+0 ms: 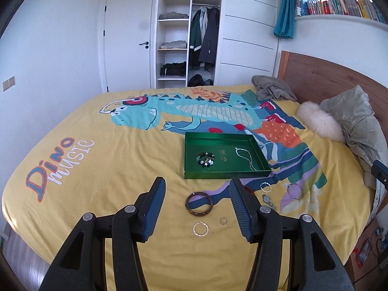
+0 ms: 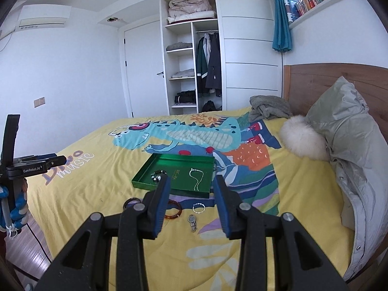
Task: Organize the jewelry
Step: 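Withdraw both tools from the tray and move toward the silver hoop earring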
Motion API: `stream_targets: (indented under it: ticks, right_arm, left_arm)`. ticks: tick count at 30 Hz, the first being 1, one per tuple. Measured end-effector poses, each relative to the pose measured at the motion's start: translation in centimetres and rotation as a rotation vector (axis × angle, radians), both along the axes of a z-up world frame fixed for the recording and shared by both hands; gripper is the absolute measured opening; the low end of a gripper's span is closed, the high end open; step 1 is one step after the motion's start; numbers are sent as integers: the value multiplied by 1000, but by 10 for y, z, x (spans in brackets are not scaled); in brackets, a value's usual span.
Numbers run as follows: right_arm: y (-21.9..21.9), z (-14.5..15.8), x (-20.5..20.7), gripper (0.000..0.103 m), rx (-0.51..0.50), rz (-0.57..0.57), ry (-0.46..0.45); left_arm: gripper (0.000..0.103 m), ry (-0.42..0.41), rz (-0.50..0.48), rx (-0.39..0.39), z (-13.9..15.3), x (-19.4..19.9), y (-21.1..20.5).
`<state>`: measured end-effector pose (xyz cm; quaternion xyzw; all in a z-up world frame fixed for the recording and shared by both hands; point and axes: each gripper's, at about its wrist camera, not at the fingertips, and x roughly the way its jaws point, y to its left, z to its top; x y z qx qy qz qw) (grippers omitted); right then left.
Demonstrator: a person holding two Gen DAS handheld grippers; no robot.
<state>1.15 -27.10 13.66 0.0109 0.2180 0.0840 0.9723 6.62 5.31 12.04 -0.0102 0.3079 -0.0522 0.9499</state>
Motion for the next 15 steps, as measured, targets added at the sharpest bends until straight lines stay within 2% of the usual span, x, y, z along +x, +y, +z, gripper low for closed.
stream_targets:
  ticks: [7,15]
  right_arm:
    - [-15,-44,2,35,29,-2,54]
    - [-30,-72,10,35,41,-2,75]
  left_arm:
    - [56,24,33,14,-35,-3,2]
    - [58,51,50,21,-72,-1,-5]
